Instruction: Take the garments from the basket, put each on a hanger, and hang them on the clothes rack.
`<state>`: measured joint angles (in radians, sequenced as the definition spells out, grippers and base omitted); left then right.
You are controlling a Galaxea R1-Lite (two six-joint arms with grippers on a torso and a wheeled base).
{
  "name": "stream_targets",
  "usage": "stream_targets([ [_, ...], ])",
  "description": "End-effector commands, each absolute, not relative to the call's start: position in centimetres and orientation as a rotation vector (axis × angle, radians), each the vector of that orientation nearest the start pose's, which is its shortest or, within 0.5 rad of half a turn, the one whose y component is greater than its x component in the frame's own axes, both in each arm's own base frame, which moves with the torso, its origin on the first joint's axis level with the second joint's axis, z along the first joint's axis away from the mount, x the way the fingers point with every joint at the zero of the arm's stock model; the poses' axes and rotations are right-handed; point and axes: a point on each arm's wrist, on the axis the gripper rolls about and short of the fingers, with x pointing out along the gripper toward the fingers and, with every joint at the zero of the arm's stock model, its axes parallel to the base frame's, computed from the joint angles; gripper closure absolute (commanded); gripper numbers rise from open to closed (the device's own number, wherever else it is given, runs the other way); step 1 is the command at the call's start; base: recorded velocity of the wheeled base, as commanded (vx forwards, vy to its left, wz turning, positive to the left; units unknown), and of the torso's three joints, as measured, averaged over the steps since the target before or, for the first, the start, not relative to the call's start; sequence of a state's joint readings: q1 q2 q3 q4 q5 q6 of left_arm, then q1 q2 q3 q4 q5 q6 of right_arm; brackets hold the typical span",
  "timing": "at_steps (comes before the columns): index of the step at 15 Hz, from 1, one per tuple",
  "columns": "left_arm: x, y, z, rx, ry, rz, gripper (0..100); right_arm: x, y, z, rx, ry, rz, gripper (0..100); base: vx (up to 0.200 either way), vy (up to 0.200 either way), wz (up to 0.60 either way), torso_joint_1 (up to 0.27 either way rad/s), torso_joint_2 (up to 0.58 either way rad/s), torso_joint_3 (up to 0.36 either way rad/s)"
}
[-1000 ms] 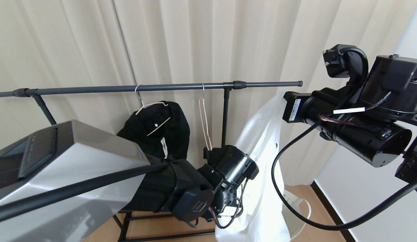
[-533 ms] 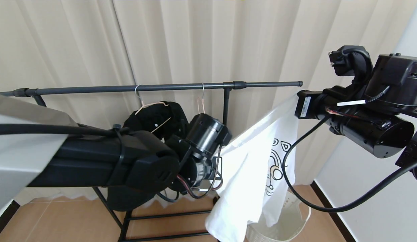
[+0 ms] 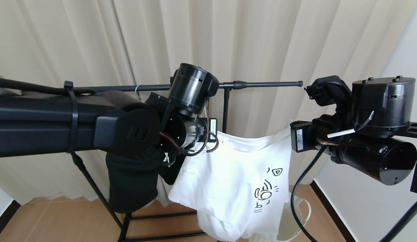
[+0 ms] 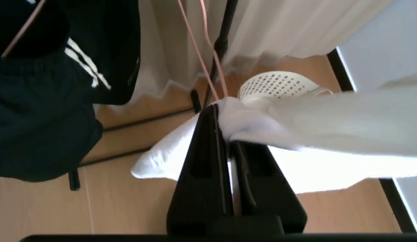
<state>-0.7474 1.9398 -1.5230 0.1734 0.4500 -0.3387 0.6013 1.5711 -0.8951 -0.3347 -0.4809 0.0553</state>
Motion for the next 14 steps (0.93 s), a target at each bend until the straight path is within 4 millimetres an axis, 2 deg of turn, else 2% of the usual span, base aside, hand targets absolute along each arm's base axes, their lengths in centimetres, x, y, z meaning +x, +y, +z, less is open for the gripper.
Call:
stream_targets([
  [1,28.7,-25.3,24.0,-0.018,0.487,-0.202,100,23.0,15.2,21.5,-0.126,0.298,0.131,100,0.0,0.0,0.0,0.0,0.0,0.0],
  [4,28.7,-25.3,25.5,-0.032,0.463,-0.206,100,23.1,15.2,21.1,-0.135,0.312,0.131,100,0.0,0.0,0.0,0.0,0.0,0.0],
  [5,28.7,-25.3,25.7,-0.031,0.46,-0.208,100,23.1,15.3,21.0,-0.137,0.315,0.132,0,0.0,0.0,0.0,0.0,0.0,0.0],
  [10,28.7,-25.5,27.3,-0.006,0.4,-0.207,100,21.5,14.8,17.8,-0.323,0.42,0.183,0,0.0,0.0,0.0,0.0,0.0,0.0],
  [14,28.7,-25.6,27.9,-0.001,0.384,-0.216,100,19.0,16.6,16.0,-0.374,0.468,0.398,0,0.0,0.0,0.0,0.0,0.0,0.0],
])
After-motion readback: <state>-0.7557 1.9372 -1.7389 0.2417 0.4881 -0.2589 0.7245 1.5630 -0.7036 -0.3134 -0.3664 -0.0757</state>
